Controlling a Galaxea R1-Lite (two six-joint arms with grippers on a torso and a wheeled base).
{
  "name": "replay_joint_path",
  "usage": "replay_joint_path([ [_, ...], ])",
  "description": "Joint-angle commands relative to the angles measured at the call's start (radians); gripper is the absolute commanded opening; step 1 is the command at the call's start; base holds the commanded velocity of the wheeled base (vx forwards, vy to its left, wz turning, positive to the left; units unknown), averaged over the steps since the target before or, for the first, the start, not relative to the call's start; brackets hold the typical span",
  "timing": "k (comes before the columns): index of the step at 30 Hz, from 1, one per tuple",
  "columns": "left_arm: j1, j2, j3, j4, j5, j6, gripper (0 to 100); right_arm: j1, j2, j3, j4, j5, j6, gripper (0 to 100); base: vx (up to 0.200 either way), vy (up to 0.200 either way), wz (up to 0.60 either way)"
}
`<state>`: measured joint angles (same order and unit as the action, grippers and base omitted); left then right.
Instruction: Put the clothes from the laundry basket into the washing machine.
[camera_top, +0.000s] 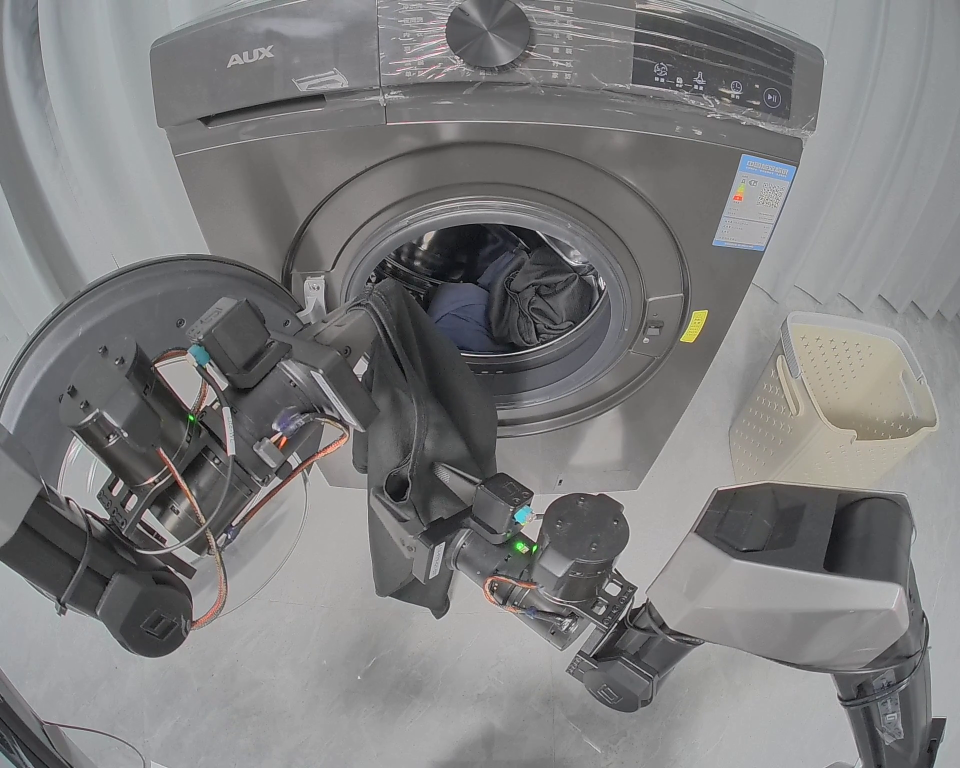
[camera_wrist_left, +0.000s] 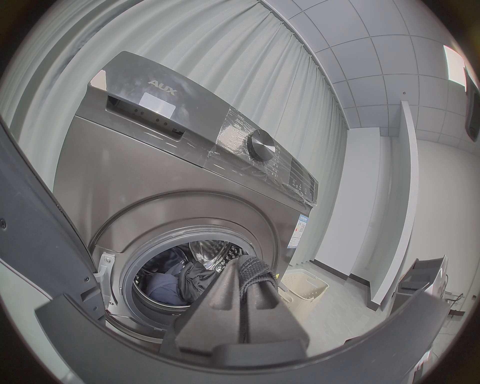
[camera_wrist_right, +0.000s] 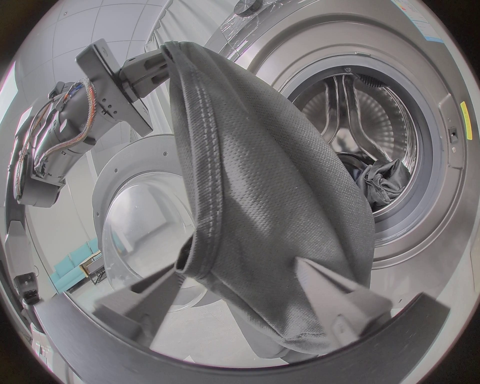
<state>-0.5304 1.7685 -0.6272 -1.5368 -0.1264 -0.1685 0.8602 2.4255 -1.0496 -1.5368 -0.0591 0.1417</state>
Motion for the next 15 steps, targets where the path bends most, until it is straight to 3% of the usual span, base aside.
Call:
replay_joint_path([
  [1, 0.001, 0.002, 0.000, 0.000, -0.001, 0.000, 0, -0.001, -0.013, 0.008, 0.000, -0.001, 0.001, 0, 0.000, 0.000, 0.00],
  [7, 0.007, 0.009, -0.002, -0.002, 0.001, 0.000, 0, -0.003, -0.123, 0.131, -0.002, -0.010, 0.001, 0, 0.000, 0.000, 0.00],
  [15, 0.015, 0.008, 0.000, 0.000, 0.001, 0.000, 0, -0.086, -0.321, 0.376, -0.003, -0.002, -0.001, 0, 0.000, 0.000, 0.00],
])
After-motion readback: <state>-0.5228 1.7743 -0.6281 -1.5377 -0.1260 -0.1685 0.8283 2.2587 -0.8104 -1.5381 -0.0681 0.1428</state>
